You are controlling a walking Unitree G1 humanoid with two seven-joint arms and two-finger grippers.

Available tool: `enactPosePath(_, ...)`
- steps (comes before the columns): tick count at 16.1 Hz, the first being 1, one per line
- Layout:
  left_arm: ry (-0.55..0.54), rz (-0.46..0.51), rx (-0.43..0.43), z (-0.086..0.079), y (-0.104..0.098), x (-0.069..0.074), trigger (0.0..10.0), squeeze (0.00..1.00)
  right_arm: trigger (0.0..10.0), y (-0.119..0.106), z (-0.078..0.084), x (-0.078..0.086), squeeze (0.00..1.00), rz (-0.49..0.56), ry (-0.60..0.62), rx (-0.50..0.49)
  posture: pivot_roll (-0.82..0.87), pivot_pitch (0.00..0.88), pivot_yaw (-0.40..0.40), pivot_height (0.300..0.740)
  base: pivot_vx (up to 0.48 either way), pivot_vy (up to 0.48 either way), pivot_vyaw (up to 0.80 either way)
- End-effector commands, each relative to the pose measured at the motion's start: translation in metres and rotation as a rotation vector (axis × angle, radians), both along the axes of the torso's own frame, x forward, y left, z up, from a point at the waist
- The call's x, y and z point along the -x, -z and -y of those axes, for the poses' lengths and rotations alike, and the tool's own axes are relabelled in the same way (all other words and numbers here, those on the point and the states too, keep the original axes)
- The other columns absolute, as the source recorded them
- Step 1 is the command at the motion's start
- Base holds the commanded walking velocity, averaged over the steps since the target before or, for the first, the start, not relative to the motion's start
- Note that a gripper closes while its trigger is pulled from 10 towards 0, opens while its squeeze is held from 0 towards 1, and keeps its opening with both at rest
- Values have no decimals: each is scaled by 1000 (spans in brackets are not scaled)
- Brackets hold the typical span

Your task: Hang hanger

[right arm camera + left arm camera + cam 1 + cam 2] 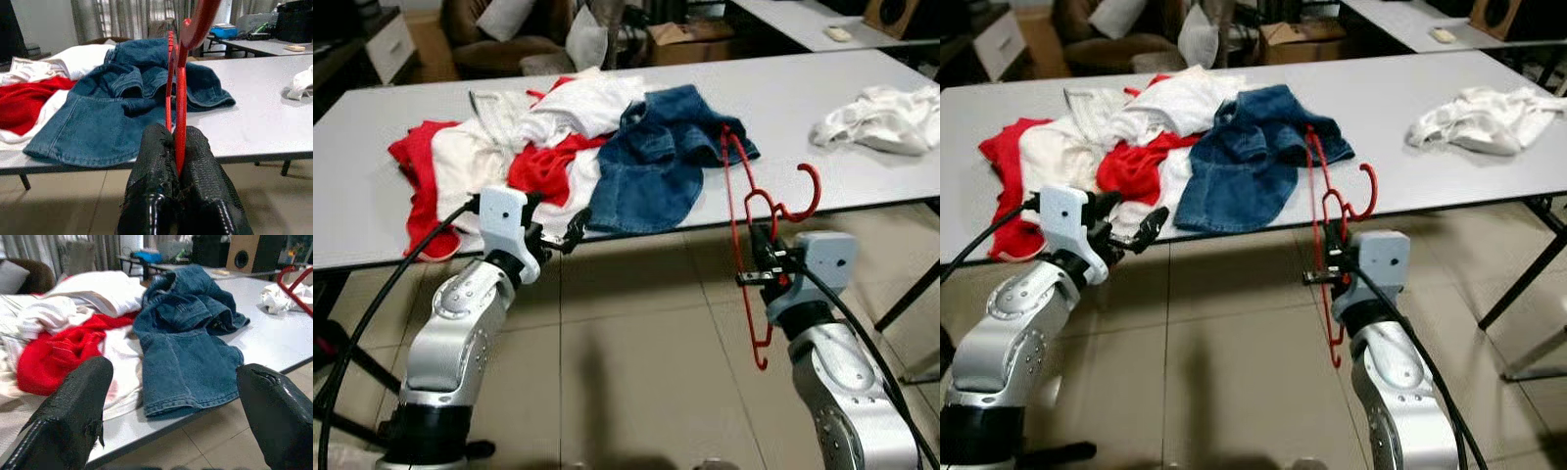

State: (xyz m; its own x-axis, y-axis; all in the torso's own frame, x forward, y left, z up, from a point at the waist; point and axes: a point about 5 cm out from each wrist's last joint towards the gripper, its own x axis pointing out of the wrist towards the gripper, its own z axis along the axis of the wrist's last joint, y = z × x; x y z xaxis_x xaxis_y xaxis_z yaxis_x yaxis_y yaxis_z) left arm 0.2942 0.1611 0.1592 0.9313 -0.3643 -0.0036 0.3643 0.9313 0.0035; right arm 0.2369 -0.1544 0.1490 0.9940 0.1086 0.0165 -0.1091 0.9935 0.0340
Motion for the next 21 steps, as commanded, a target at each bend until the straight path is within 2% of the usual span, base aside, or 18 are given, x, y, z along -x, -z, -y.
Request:
enactPosePath(1,-17,3,-4,-3,3,2,10000,651,10000,-1,-1,-2,0,8,-13,16,-123,25,65,740,0,0,0)
enactPosePath(6,-45,4,4,-9,7,2,10000,655,10000,0,-2,-2,0,3,-34,42,-129,24,58,740,55,0,0)
enactPosePath(13,-60,7,1,-11,7,0,10000,671,10000,-3,-6,-2,0,23,-68,31,-129,22,61,740,338,0,0)
enactPosePath(21,-93,24,-12,-20,5,-4,10000,643,10000,-3,-6,-2,0,31,-88,44,-135,13,63,740,364,0,0)
